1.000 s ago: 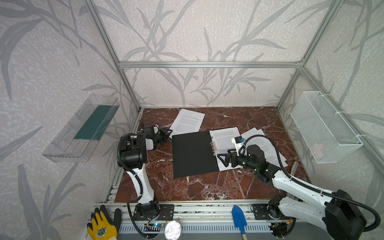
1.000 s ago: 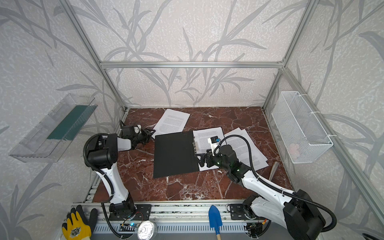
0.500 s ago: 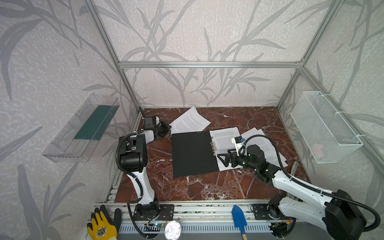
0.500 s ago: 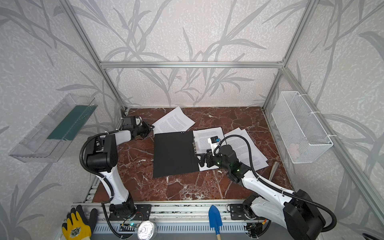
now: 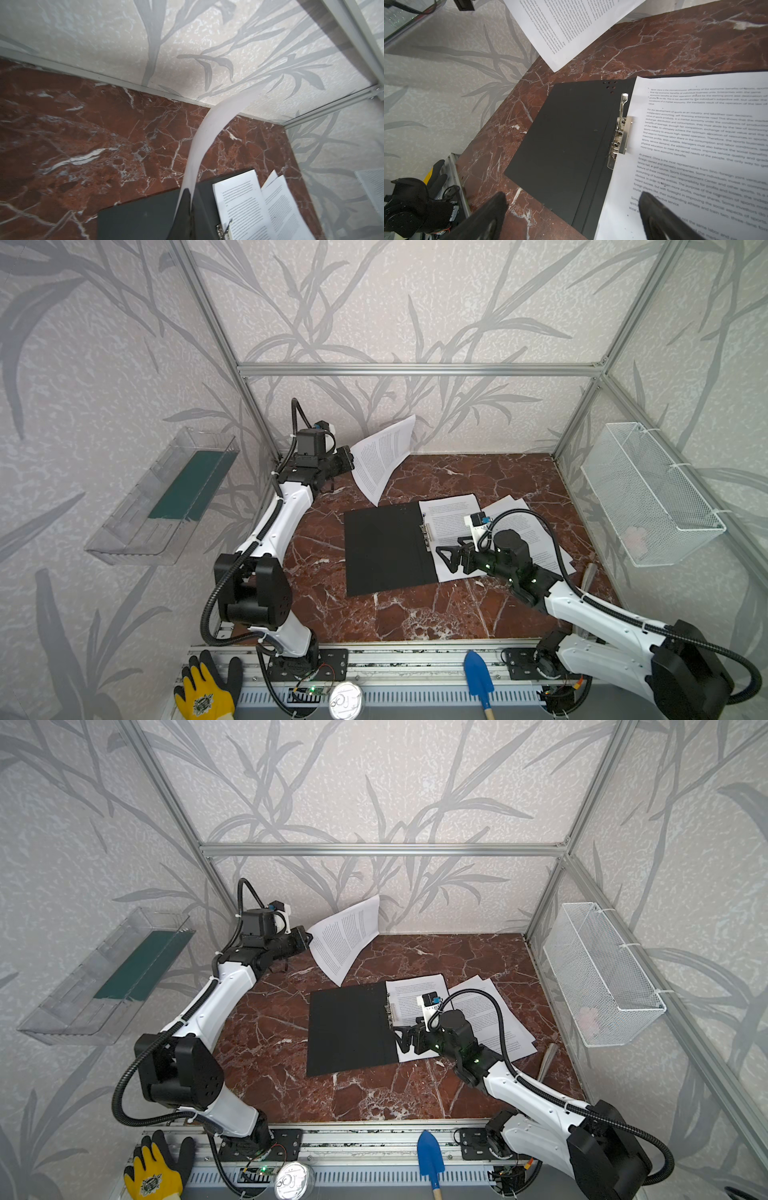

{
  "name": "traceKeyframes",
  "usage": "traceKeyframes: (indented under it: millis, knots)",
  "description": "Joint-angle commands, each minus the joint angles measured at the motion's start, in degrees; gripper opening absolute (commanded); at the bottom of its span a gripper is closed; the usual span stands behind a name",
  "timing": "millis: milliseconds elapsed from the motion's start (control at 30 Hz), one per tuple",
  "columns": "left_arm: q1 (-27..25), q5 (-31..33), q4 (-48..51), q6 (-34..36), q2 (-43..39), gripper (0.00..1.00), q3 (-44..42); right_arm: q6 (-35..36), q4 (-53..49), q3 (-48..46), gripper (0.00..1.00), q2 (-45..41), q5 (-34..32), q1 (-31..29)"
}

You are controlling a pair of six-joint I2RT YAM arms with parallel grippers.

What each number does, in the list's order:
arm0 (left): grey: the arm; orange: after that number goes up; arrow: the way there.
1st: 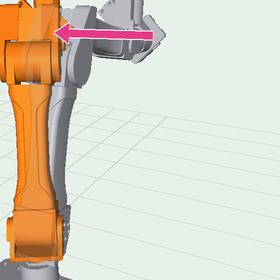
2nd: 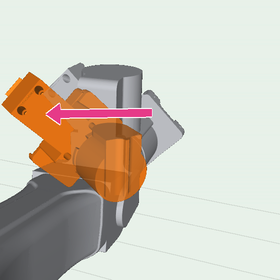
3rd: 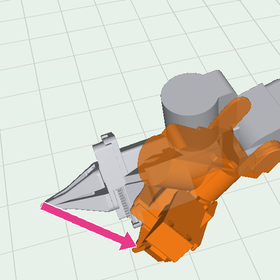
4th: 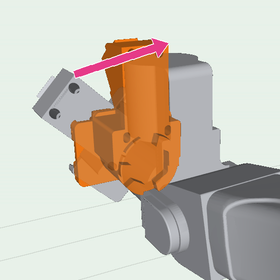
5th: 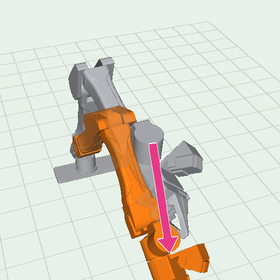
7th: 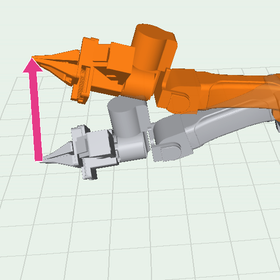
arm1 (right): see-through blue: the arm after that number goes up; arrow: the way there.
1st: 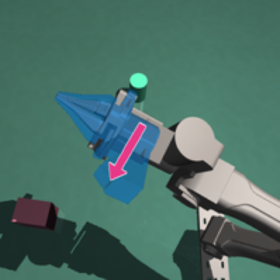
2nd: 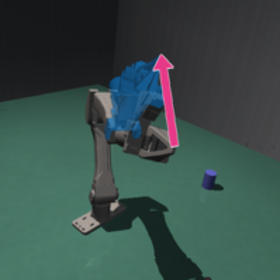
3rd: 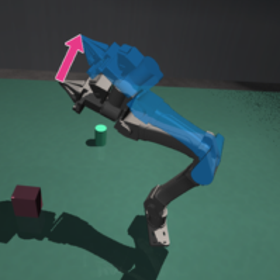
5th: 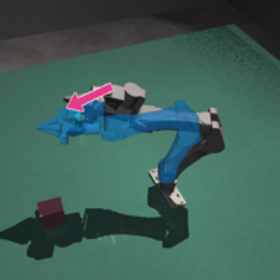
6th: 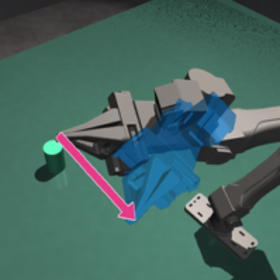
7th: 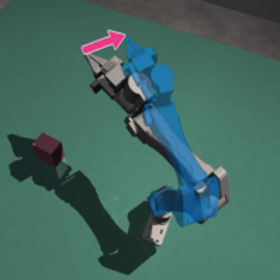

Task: Put the files into the folder
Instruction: 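Lift the sheet upright with the left gripper and carry it over the folder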

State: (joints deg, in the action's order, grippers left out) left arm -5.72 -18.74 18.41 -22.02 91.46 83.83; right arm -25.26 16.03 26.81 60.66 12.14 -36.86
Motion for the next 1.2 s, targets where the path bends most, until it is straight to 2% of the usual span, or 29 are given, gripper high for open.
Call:
traceKeyframes:
  millis: [0, 200, 367, 567, 667, 767, 1000, 1167]
  knots:
    - [-4.1, 5.1, 4.7, 10.4, -4.0, 0.00, -1.6, 1.8, 2.1, -0.7, 0.99, -0.9, -2.5, -0.3]
    - [-10.2, 7.0, 3.4, 15.4, -8.9, 0.00, -4.6, 6.2, 7.9, -5.1, 0.99, -3.8, -8.3, -0.4]
    - [-15.0, 8.9, 4.9, 21.0, -11.6, 0.00, -7.2, 12.8, 12.8, -8.6, 0.99, -7.2, -12.0, -1.3]
    - [-20.2, 11.8, 7.8, 30.5, -16.7, 0.01, -10.4, 23.7, 19.3, -7.6, 0.99, -4.7, -4.9, -2.1]
    - [-21.5, 11.9, 10.0, 33.7, -19.7, 0.00, -12.2, 29.6, 16.7, -3.6, 0.99, -3.9, -0.5, -2.5]
    - [-22.2, 12.2, 10.3, 36.6, -22.6, 0.00, -14.1, 35.2, 10.7, 2.4, 0.99, -2.1, 0.5, -3.3]
    - [-22.4, 16.2, 6.2, 40.6, -30.6, 0.00, -19.9, 44.8, 1.9, 13.7, 0.99, 3.0, -3.9, -3.3]
    - [-22.7, 16.6, 4.9, 42.2, -32.7, 0.00, -22.0, 55.7, -6.4, 23.9, 0.99, 7.0, -7.3, -5.5]
